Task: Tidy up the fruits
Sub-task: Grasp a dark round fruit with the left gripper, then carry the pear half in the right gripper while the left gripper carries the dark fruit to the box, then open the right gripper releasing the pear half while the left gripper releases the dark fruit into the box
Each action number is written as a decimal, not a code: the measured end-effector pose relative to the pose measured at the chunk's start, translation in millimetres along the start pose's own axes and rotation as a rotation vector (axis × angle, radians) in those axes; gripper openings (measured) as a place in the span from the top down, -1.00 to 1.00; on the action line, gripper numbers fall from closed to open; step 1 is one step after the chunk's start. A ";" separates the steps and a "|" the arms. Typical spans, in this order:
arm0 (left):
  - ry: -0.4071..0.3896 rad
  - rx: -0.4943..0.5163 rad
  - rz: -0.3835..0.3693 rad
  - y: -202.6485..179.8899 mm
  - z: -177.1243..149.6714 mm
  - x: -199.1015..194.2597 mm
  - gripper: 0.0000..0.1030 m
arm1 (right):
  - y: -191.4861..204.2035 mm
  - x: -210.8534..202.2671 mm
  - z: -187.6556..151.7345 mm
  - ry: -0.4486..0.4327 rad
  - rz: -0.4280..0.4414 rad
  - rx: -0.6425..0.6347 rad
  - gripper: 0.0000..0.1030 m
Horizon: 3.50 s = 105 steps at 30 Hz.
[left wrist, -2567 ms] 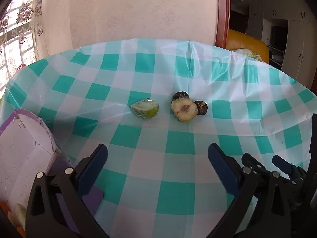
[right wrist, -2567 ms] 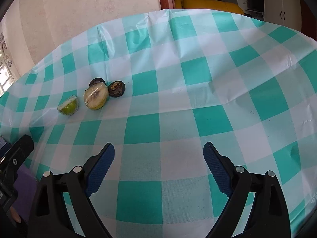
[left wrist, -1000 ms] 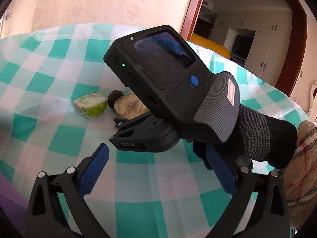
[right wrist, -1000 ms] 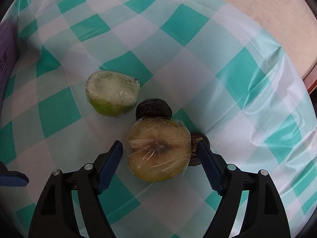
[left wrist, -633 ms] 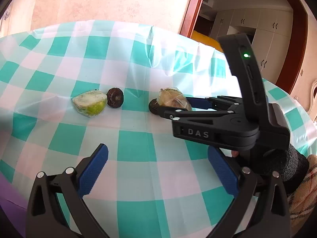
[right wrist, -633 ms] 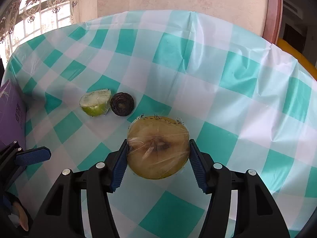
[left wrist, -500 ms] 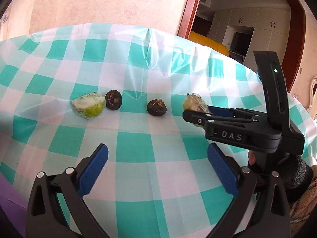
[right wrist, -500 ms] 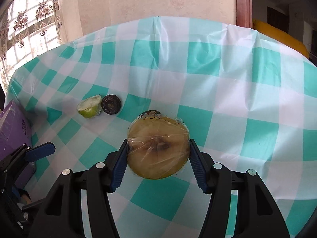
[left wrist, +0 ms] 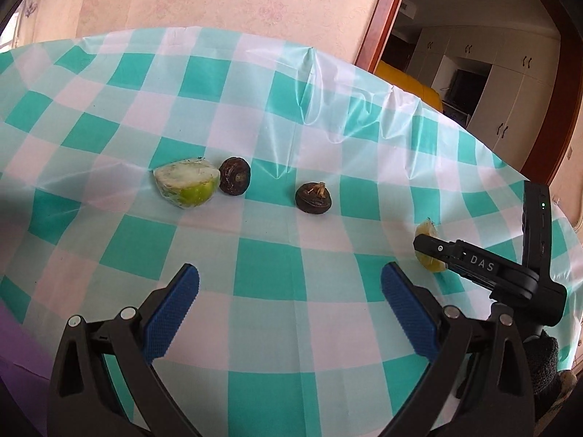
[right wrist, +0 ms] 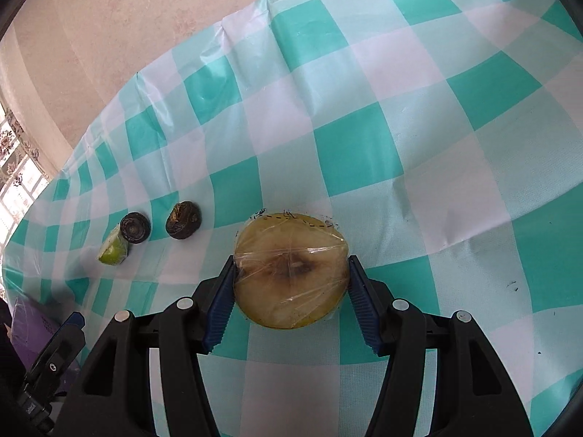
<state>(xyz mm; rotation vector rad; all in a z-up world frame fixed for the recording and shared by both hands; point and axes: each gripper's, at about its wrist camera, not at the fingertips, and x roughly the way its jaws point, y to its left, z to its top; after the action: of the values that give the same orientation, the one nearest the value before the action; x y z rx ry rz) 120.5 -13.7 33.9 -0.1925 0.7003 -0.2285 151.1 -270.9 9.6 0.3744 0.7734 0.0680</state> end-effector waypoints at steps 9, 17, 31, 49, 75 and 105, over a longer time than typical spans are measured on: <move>0.141 0.166 0.135 -48.8 46.6 92.2 -0.43 | 0.3 1.2 -0.7 -0.009 0.019 0.022 -0.12; 0.227 0.219 0.169 -55.7 64.6 143.4 0.08 | 3.4 4.7 -0.6 0.004 0.038 0.010 -0.12; 0.095 0.193 0.186 -47.5 44.0 101.8 0.19 | 3.6 4.9 -0.1 0.007 0.043 0.007 -0.12; 0.115 0.073 0.161 -9.5 -28.8 -8.9 0.19 | -0.4 3.6 -0.6 0.018 0.066 0.033 -0.12; -0.065 0.180 0.188 -4.8 -111.9 -189.3 0.19 | 89.4 -93.4 -141.5 0.030 0.098 -0.086 -0.12; 0.156 -0.115 0.557 219.5 -97.8 -300.7 0.18 | 397.0 -148.3 -233.2 0.072 0.141 -0.946 -0.12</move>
<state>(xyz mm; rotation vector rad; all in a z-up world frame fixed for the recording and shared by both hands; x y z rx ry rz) -135.3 268.4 90.2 -0.0833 0.8950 0.3328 -86.6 141.2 97.2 -0.4765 0.7034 0.5596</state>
